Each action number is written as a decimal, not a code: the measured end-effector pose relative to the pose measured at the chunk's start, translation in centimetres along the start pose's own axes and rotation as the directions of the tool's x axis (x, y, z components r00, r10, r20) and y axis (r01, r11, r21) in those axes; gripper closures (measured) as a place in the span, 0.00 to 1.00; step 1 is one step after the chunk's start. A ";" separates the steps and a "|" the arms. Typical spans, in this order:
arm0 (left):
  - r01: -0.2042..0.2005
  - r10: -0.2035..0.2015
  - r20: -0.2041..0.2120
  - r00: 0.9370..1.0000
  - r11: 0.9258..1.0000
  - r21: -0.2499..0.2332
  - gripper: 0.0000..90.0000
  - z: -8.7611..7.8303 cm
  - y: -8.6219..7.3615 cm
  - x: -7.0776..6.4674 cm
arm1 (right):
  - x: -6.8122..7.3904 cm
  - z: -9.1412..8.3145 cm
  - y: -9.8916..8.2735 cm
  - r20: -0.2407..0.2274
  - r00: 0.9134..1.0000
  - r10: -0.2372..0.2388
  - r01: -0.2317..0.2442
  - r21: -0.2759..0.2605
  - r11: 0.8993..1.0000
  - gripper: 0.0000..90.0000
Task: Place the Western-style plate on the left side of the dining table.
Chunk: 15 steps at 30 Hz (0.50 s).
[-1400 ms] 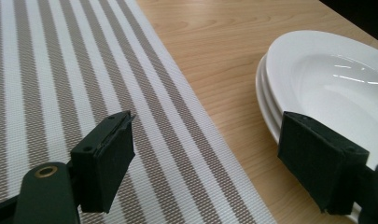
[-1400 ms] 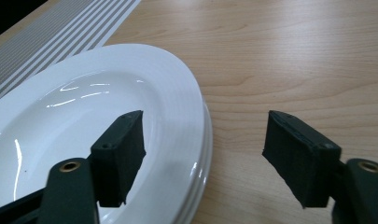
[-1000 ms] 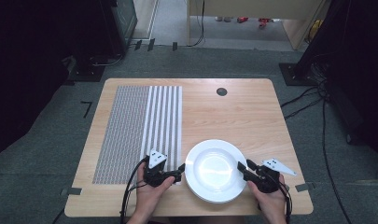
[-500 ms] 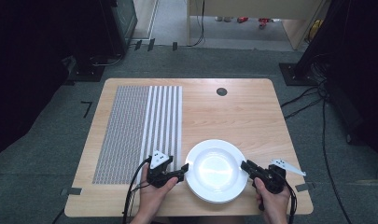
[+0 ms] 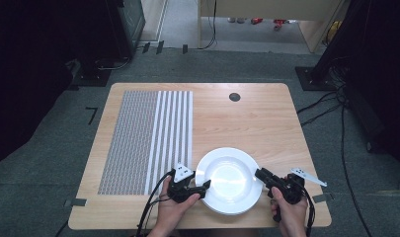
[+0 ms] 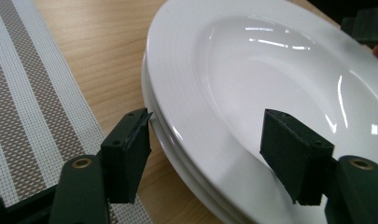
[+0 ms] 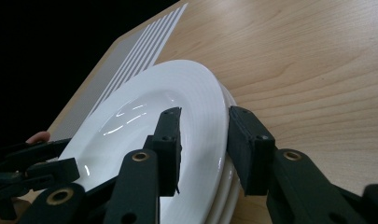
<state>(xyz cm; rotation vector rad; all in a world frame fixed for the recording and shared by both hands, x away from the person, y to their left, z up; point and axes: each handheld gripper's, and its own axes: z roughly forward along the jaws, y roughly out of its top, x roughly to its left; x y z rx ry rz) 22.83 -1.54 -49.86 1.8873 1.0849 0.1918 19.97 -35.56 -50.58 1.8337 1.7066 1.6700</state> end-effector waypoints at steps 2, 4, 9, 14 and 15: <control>0.007 -0.007 -0.002 1.000 1.000 -0.009 0.44 -0.1 0.1 0.0 | -0.1 0.0 0.0 -0.013 1.000 0.004 -0.004 0.001 1.000 0.74; 0.023 -0.023 0.002 1.000 1.000 -0.012 0.47 -0.4 0.5 0.1 | -0.3 0.0 0.0 -0.025 1.000 0.020 -0.019 0.001 1.000 0.74; 0.023 -0.023 -0.009 1.000 1.000 -0.007 0.53 -0.5 0.7 0.2 | -0.8 0.0 0.1 -0.067 0.996 0.054 -0.053 0.011 0.999 0.75; 0.022 -0.022 -0.015 1.000 1.000 -0.014 0.55 -0.5 0.7 0.2 | -0.3 0.6 -0.2 -0.094 0.994 0.054 -0.051 0.029 0.998 0.75; 0.023 -0.023 -0.012 1.000 0.999 -0.024 0.56 -0.6 0.8 0.3 | -0.3 0.6 -0.1 -0.077 0.996 0.051 -0.048 0.032 0.998 0.81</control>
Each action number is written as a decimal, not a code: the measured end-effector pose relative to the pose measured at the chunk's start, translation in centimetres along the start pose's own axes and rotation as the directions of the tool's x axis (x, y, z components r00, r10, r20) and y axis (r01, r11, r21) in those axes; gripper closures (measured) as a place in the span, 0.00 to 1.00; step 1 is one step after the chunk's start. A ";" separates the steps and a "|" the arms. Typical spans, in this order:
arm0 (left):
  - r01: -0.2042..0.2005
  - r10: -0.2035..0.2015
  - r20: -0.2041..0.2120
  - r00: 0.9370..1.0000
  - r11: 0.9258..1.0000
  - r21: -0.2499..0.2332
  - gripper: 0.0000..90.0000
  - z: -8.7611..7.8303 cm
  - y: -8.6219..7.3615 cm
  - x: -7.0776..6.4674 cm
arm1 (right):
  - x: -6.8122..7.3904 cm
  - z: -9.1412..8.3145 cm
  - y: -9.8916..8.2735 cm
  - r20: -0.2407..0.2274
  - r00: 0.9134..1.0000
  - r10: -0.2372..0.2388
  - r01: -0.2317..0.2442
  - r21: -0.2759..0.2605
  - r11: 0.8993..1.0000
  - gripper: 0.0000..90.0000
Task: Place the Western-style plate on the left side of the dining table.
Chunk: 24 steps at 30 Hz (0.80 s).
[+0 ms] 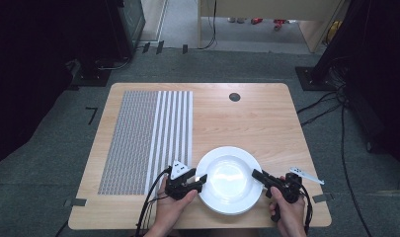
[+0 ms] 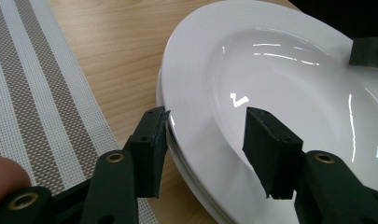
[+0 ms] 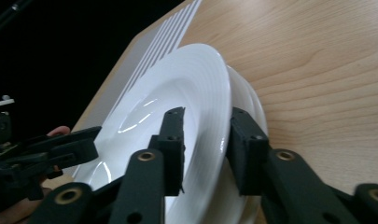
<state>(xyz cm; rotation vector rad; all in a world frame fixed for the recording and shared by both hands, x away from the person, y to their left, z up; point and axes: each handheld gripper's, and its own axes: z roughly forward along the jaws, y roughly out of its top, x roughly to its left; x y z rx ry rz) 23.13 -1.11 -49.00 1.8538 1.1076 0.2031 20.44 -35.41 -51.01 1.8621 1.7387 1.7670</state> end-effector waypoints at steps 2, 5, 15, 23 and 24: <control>0.006 -0.006 0.010 1.000 1.000 -0.007 0.57 -0.1 0.1 0.1 | 0.1 0.0 0.0 0.026 1.000 -0.018 0.018 -0.001 1.000 0.84; 0.009 -0.009 0.013 1.000 1.000 -0.012 0.58 -0.1 0.2 0.1 | 0.1 0.0 -0.1 0.027 0.999 -0.022 0.022 -0.006 1.000 0.84; 0.014 -0.013 0.010 1.000 0.999 -0.033 0.59 -0.3 0.2 0.1 | 0.8 -0.4 0.1 -0.058 0.993 -0.104 0.098 -0.092 0.991 0.87; 0.002 -0.003 -0.006 1.000 0.996 -0.091 0.67 -0.9 0.3 -0.2 | 0.8 -0.4 0.0 -0.058 0.995 -0.087 0.080 -0.114 0.990 0.88; 0.002 -0.003 -0.006 1.000 0.996 -0.091 0.68 -0.9 0.3 -0.2 | 0.8 -0.4 -0.1 -0.060 0.994 -0.086 0.079 -0.118 0.990 0.88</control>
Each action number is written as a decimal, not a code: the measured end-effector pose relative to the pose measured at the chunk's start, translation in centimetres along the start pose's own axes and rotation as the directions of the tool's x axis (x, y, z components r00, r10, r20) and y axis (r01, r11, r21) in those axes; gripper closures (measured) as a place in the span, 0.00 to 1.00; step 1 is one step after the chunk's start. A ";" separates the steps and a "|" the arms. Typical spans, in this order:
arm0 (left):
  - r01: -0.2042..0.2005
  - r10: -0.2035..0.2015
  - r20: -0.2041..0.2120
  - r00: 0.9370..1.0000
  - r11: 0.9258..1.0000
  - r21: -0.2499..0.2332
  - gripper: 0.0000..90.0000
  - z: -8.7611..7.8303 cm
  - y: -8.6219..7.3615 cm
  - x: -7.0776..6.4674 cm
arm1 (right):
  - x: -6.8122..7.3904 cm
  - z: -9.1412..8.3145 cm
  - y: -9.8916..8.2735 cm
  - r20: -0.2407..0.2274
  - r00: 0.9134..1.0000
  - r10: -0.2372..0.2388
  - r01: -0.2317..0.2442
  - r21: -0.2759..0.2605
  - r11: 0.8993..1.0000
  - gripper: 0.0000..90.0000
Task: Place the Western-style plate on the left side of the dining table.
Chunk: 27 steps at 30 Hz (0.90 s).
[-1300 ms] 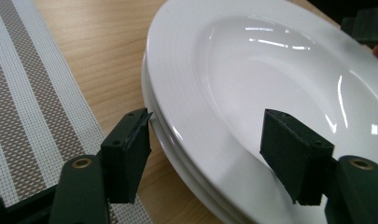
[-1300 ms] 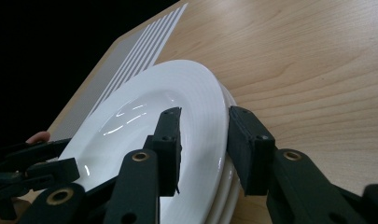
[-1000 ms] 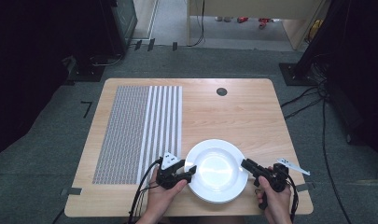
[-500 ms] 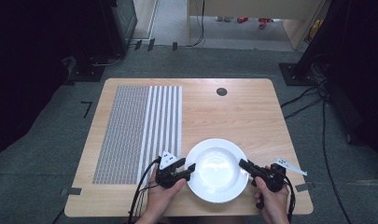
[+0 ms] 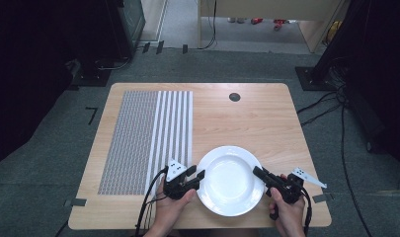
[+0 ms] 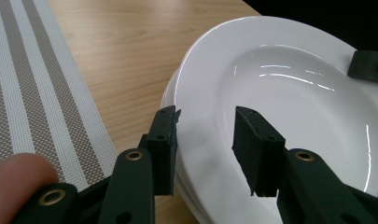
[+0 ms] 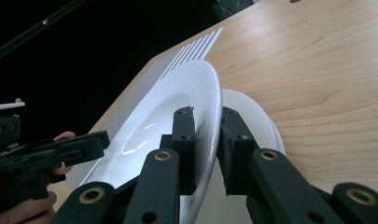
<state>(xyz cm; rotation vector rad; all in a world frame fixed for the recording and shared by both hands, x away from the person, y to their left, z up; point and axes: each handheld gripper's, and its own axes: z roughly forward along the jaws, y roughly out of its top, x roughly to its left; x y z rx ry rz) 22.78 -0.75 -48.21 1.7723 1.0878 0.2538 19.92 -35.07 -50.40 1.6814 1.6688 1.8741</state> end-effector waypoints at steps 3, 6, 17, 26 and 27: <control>-0.012 0.012 -0.001 1.000 1.000 -0.009 0.68 0.0 0.0 -0.1 | 0.0 0.0 0.0 -0.002 1.000 0.000 0.000 -0.006 1.000 0.89; -0.008 0.010 0.046 0.999 0.999 -0.035 0.69 -0.3 0.0 -0.1 | 0.0 0.1 0.0 -0.012 1.000 0.007 -0.007 -0.018 1.000 0.89; -0.213 0.223 0.127 0.967 0.973 -0.083 0.63 0.2 -0.1 -4.7 | 0.7 1.1 -0.2 -0.022 1.000 0.016 -0.016 -0.014 1.000 0.89; -0.015 0.015 0.011 1.000 0.999 0.049 0.50 0.1 0.0 0.7 | -0.9 1.2 -0.4 -0.012 0.996 0.084 -0.084 0.020 0.996 0.89; -0.015 0.015 0.011 1.000 0.999 0.049 0.50 0.1 0.0 0.7 | -0.9 1.2 -0.4 -0.012 0.996 0.084 -0.084 0.020 0.996 0.89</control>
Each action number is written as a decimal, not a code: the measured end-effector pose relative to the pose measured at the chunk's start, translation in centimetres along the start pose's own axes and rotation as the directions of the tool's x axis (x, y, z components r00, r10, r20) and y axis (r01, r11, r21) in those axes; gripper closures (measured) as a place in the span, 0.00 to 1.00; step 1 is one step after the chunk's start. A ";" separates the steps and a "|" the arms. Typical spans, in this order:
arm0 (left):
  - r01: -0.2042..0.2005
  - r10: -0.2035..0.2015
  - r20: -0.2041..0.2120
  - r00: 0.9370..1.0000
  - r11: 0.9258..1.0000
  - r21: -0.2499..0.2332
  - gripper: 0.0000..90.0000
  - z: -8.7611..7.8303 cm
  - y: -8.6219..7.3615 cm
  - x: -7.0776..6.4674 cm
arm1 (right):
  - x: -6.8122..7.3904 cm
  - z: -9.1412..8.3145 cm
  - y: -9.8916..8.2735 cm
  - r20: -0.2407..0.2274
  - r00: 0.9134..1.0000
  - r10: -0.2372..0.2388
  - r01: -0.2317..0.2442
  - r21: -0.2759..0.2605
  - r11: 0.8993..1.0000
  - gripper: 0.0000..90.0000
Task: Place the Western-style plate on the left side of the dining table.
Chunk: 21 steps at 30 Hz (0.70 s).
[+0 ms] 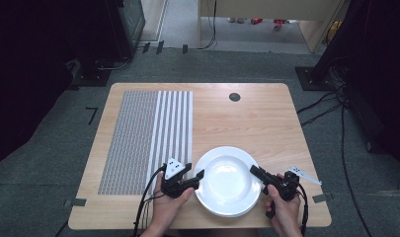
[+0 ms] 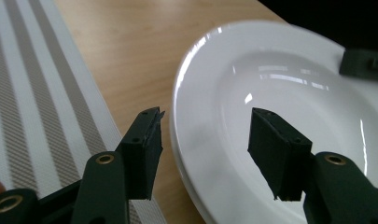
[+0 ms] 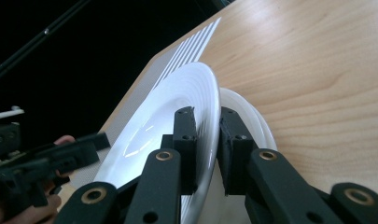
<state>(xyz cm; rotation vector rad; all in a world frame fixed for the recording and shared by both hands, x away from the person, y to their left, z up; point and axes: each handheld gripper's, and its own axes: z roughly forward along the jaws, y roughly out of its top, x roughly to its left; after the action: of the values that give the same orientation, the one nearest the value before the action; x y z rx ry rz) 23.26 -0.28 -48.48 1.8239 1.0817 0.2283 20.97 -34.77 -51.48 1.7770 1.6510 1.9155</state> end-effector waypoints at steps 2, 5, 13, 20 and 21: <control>-0.015 0.015 -0.004 1.000 1.000 0.016 0.48 0.3 -0.6 -0.5 | 0.4 -0.1 0.2 0.001 0.999 -0.035 0.035 -0.006 0.999 0.89; 0.014 -0.015 0.015 1.000 1.000 0.025 0.50 0.5 -0.5 -0.2 | 0.7 -0.2 0.3 0.003 0.998 -0.056 0.056 -0.010 0.998 0.89; 0.012 -0.012 0.007 1.000 0.999 0.030 0.56 0.7 -0.4 -0.1 | 1.1 -0.2 0.2 -0.005 0.995 -0.095 0.095 -0.021 0.995 0.88; 0.002 -0.002 -0.017 1.000 1.000 0.014 0.64 0.6 -0.5 -0.2 | 1.3 -0.3 0.3 -0.002 0.994 -0.114 0.114 -0.033 0.993 0.88; 0.017 -0.017 -0.011 1.000 1.000 0.002 0.65 0.5 -0.6 -0.1 | 1.3 -0.2 0.2 0.000 0.994 -0.113 0.113 -0.035 0.993 0.88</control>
<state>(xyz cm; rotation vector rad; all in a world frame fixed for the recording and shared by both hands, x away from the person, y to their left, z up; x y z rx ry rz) 23.17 -0.61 -49.19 1.8170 1.1049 0.2276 20.48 -34.16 -50.35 1.6321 1.6695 1.8865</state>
